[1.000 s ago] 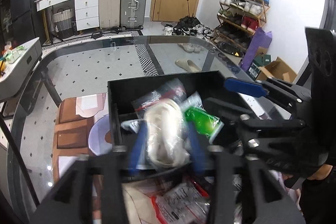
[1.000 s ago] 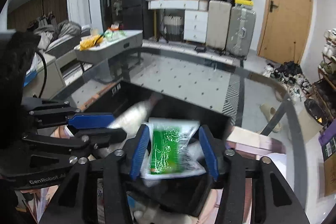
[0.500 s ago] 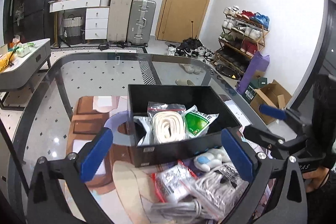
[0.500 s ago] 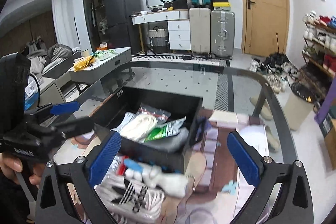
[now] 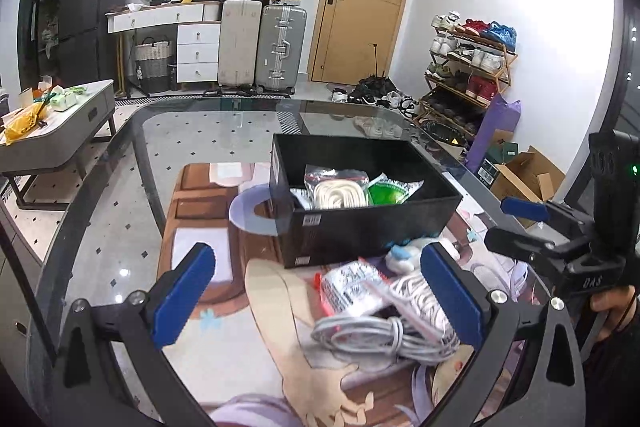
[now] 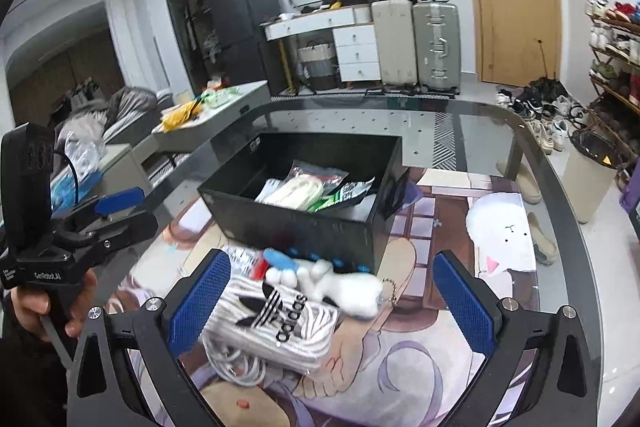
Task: Organize soft objects
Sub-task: 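Move both grippers from the box back toward the items on the table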
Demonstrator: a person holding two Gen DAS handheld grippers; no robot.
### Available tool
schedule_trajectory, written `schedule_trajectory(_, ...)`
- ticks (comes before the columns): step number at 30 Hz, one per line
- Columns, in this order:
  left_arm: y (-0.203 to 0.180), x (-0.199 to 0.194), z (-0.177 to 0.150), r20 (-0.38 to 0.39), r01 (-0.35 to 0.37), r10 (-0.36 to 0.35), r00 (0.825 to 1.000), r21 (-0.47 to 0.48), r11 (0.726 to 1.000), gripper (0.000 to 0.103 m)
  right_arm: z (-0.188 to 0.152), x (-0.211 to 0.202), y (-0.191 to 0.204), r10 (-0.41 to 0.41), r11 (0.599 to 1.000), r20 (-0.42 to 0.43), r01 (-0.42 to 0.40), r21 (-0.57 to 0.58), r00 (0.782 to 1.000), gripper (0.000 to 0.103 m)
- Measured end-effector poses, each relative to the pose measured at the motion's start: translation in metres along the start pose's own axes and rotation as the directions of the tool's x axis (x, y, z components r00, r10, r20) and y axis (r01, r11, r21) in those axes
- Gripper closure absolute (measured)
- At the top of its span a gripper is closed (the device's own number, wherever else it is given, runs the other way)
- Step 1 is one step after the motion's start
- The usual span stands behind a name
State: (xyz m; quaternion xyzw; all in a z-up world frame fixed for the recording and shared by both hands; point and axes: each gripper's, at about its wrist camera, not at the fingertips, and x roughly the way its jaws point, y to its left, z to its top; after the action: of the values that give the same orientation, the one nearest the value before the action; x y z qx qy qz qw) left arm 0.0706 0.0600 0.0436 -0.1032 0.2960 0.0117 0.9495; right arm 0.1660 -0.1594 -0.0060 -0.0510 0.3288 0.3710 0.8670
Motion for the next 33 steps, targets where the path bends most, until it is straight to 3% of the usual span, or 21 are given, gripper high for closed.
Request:
schedule_trajectory(7,0.0,0.008,-0.018,-0.024,-0.013,0.012,1.0,-0.008,1.0,0.0,-0.01,0.005,0.011,-0.014,0.997,-0.043,0.011,-0.081,0.999,0.001)
schedule_trajectory(15,-0.004,0.012,-0.033,-0.045,0.005,-0.004,0.999,0.02,1.0,0.0,-0.018,0.01,0.02,0.022,0.988,-0.079,-0.034,-0.152,0.997,0.001)
schedule_trajectory(26,0.006,0.017,-0.038,-0.081,0.019,-0.021,0.996,-0.029,0.999,0.0,-0.027,0.021,0.013,0.043,0.985,-0.137,-0.065,-0.159,0.99,0.0)
schedule_trajectory(33,0.002,0.017,-0.042,-0.092,0.033,-0.034,0.995,-0.012,0.999,0.0,-0.031,0.036,0.011,0.103,0.986,-0.17,-0.123,-0.113,0.98,0.001)
